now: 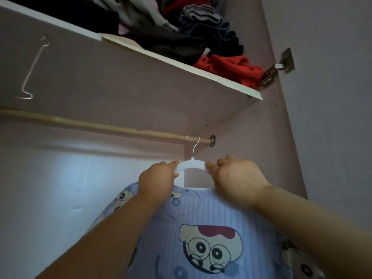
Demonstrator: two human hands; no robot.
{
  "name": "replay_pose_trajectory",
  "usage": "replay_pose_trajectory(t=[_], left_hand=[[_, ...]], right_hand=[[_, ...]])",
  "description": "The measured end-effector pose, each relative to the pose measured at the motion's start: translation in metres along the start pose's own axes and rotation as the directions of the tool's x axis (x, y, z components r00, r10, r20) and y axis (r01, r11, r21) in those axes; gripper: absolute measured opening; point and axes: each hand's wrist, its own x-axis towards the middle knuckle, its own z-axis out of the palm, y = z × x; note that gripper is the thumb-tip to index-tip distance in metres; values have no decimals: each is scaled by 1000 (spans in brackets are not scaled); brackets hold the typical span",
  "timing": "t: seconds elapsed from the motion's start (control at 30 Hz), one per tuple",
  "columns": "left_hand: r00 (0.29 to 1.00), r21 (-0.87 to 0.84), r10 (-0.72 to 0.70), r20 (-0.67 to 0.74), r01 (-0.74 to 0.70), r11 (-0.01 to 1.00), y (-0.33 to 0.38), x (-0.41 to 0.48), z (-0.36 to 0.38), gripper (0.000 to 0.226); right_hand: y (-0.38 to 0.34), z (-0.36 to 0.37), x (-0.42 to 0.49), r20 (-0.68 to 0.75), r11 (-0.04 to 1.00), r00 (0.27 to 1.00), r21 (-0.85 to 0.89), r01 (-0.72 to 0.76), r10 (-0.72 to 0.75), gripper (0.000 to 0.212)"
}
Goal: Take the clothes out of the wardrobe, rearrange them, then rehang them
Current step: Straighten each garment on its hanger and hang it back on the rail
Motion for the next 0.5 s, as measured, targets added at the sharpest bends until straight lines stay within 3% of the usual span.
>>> replay_pose_trajectory(t=[0.23,0.5], left_hand=[[999,-236,25,26,-18,972,16,64,69,51],[1000,-157,5,-9,-6,988,18,100,102,48]], right_hand=[[51,67,60,-35,997,997,-33,-65,64,33],[69,115,107,46,985,986,-70,-155,158,32]])
